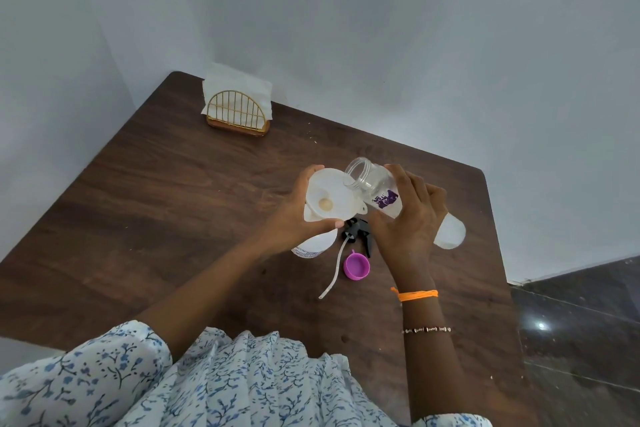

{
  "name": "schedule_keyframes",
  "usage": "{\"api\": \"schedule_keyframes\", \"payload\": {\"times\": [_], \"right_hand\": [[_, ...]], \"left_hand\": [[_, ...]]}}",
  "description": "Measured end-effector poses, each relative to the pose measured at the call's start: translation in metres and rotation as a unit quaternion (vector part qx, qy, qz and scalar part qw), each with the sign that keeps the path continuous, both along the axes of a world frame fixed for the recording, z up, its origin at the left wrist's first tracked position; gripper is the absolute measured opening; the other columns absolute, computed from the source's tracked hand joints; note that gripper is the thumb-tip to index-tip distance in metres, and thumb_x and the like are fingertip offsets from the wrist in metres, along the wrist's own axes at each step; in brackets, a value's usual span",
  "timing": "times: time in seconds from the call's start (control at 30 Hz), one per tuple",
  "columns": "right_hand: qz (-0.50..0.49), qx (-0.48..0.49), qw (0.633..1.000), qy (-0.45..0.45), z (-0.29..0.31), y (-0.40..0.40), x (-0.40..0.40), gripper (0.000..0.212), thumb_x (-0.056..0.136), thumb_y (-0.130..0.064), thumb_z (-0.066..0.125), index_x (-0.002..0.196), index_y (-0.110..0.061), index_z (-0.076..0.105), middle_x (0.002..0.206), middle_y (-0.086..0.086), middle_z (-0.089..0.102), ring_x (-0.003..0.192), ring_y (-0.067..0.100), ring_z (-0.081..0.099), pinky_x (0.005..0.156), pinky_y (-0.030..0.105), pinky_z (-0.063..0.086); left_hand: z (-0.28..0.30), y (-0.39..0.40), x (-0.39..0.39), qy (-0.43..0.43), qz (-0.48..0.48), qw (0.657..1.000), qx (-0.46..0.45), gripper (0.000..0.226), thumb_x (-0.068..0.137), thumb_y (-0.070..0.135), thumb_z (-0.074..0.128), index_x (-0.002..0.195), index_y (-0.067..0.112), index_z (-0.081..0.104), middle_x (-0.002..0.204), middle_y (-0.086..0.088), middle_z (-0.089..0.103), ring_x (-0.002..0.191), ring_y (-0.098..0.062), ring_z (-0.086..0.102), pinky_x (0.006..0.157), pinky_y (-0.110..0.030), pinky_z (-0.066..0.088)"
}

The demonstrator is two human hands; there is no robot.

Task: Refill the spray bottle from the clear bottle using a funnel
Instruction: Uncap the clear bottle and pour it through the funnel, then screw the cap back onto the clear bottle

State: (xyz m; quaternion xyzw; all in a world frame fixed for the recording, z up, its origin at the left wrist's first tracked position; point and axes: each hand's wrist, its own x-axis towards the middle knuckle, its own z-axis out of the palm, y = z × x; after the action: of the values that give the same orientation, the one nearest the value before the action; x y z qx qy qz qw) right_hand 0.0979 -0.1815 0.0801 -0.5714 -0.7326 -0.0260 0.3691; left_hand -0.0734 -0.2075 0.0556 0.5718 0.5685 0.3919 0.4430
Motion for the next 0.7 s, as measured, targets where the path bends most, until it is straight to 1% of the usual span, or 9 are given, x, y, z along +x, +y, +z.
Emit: {"api": "schedule_keyframes", "payload": {"times": [0.07,0.13,0.23,0.3,0.4,0.43,0.53,0.57,0.7], "right_hand": [[0.006,-0.015,0.999,0.045,0.006,0.001,-0.002,0.059,0.061,-0.014,0.078,0.117,-0.020,0.060,0.109,-0.005,0.064,0.097,0.017,0.041,0.080,0.037,0.040],[0.009,-0.020,0.996,0.085,0.013,0.002,-0.004,0.061,0.060,-0.012,0.075,0.119,-0.021,0.059,0.108,-0.005,0.063,0.097,0.013,0.037,0.079,0.039,0.043],[0.019,-0.006,0.993,0.116,0.025,0.004,-0.006,0.064,0.059,-0.009,0.072,0.120,-0.020,0.058,0.106,-0.009,0.060,0.095,0.012,0.035,0.074,0.040,0.046],[0.034,-0.002,0.991,0.130,0.035,0.005,-0.008,0.063,0.059,-0.012,0.067,0.121,-0.021,0.057,0.104,-0.015,0.056,0.094,0.013,0.037,0.072,0.033,0.045],[0.048,0.002,0.987,0.154,0.054,0.005,-0.011,0.061,0.059,-0.015,0.063,0.120,-0.019,0.058,0.101,-0.014,0.056,0.095,0.017,0.043,0.070,0.023,0.041],[0.053,0.006,0.985,0.164,0.061,0.005,-0.013,0.060,0.059,-0.015,0.063,0.119,-0.019,0.058,0.100,-0.014,0.055,0.096,0.013,0.044,0.070,0.022,0.041],[0.067,0.019,0.978,0.196,0.079,0.007,-0.016,0.055,0.060,-0.014,0.065,0.115,-0.018,0.059,0.094,-0.017,0.053,0.095,-0.011,0.039,0.074,0.026,0.043],[0.068,0.022,0.975,0.209,0.085,0.008,-0.017,0.055,0.061,-0.014,0.066,0.114,-0.020,0.059,0.092,-0.021,0.052,0.093,-0.012,0.039,0.074,0.027,0.044],[0.081,0.005,0.959,0.272,0.107,0.013,-0.018,0.059,0.061,-0.021,0.069,0.112,-0.043,0.048,0.091,-0.026,0.052,0.093,0.011,0.047,0.074,0.024,0.046]], "left_hand": [[-0.001,0.002,0.000,0.004,0.004,1.000,0.002,0.088,0.074,0.026,0.076,0.140,0.029,0.017,0.138,0.010,0.030,0.118,-0.003,0.032,0.082,-0.003,0.029],[-0.003,0.003,-0.002,-0.004,0.009,1.000,-0.003,0.089,0.073,0.028,0.077,0.139,0.031,0.018,0.134,0.014,0.032,0.118,-0.002,0.033,0.082,-0.003,0.030],[-0.004,0.006,-0.003,-0.019,0.008,1.000,-0.016,0.091,0.071,0.030,0.078,0.140,0.034,0.018,0.132,0.018,0.031,0.119,-0.002,0.033,0.088,-0.013,0.032],[-0.004,0.007,-0.004,-0.048,0.003,0.999,-0.025,0.093,0.068,0.033,0.081,0.139,0.035,0.020,0.136,0.014,0.034,0.123,-0.005,0.035,0.093,-0.019,0.033],[-0.004,0.007,-0.005,-0.065,0.000,0.997,-0.039,0.099,0.056,0.050,0.078,0.136,0.040,0.022,0.136,0.012,0.038,0.125,-0.008,0.038,0.101,-0.028,0.036],[-0.003,0.007,-0.005,-0.062,-0.001,0.997,-0.041,0.101,0.053,0.055,0.075,0.137,0.039,0.022,0.135,0.013,0.038,0.125,-0.008,0.038,0.102,-0.029,0.036],[-0.002,0.008,-0.006,-0.052,0.000,0.998,-0.046,0.102,0.052,0.057,0.073,0.138,0.036,0.022,0.134,0.013,0.038,0.125,-0.009,0.038,0.103,-0.031,0.038],[-0.001,0.008,-0.006,-0.048,0.001,0.998,-0.043,0.100,0.055,0.055,0.074,0.138,0.036,0.022,0.135,0.011,0.038,0.126,-0.011,0.038,0.103,-0.032,0.039],[0.004,0.009,-0.005,-0.018,0.004,0.999,-0.039,0.097,0.059,0.053,0.071,0.139,0.034,0.021,0.140,0.008,0.035,0.127,-0.013,0.038,0.101,-0.032,0.040]]}}
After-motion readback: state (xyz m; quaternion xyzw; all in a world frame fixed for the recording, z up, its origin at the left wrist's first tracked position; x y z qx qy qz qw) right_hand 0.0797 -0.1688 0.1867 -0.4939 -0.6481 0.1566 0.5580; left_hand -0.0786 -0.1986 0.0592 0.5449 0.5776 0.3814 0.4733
